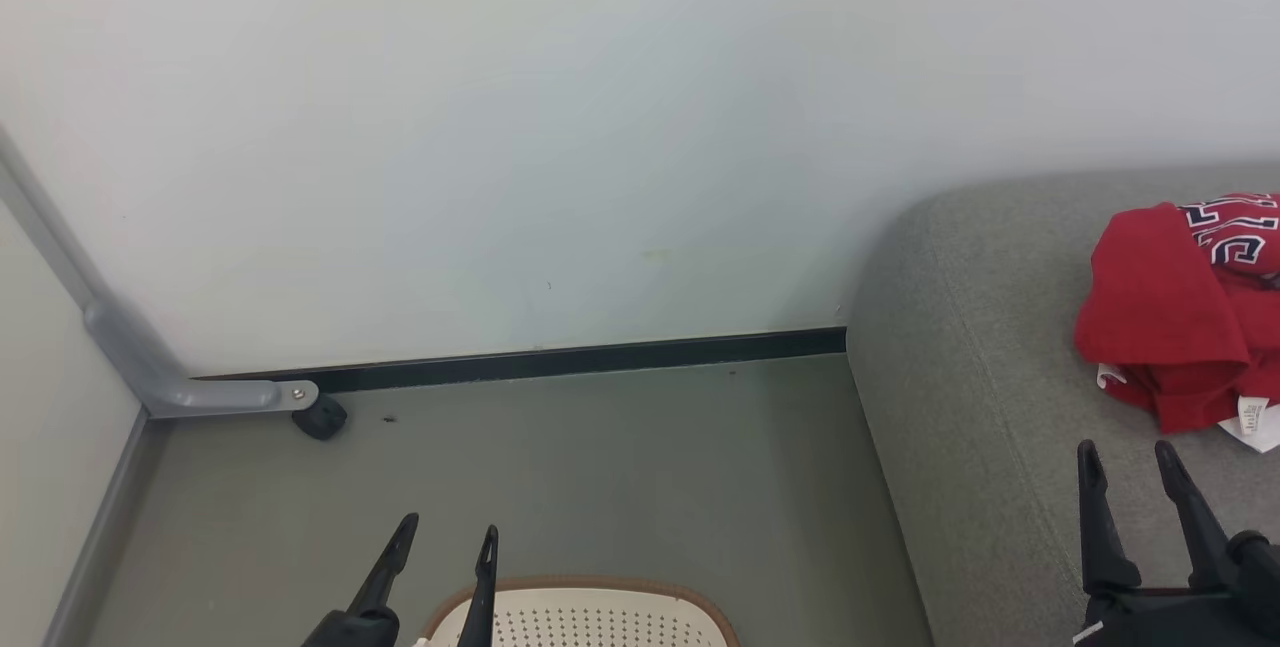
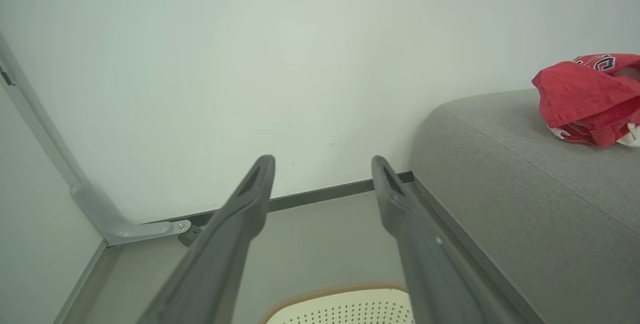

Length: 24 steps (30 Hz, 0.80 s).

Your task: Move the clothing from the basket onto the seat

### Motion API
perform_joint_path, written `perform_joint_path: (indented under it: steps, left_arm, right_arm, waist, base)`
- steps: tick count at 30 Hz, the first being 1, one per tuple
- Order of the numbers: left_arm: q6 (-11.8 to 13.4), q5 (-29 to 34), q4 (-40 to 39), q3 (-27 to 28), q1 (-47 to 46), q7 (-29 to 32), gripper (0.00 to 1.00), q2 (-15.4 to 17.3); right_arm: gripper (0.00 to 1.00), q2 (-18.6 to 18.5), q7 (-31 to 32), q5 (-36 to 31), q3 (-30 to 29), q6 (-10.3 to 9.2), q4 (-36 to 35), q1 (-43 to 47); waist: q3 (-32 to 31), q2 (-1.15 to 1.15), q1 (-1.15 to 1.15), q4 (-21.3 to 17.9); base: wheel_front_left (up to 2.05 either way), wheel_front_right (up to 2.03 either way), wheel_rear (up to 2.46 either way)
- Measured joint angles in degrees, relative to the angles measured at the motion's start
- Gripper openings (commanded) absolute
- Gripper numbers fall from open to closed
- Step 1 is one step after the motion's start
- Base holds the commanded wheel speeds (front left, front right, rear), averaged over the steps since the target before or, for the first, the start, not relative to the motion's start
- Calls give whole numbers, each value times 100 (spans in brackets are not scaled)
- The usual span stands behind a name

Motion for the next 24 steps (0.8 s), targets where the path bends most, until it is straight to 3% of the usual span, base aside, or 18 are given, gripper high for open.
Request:
perform_joint_path:
  steps: [24]
  left_arm:
    - [42,-133,500,810,394,98,100,-223]
  right_arm:
    - [100,168,109,-175,229,-68,-906,1002]
  waist:
    - [-134,1,1,155]
  base:
    - [0,0,0]
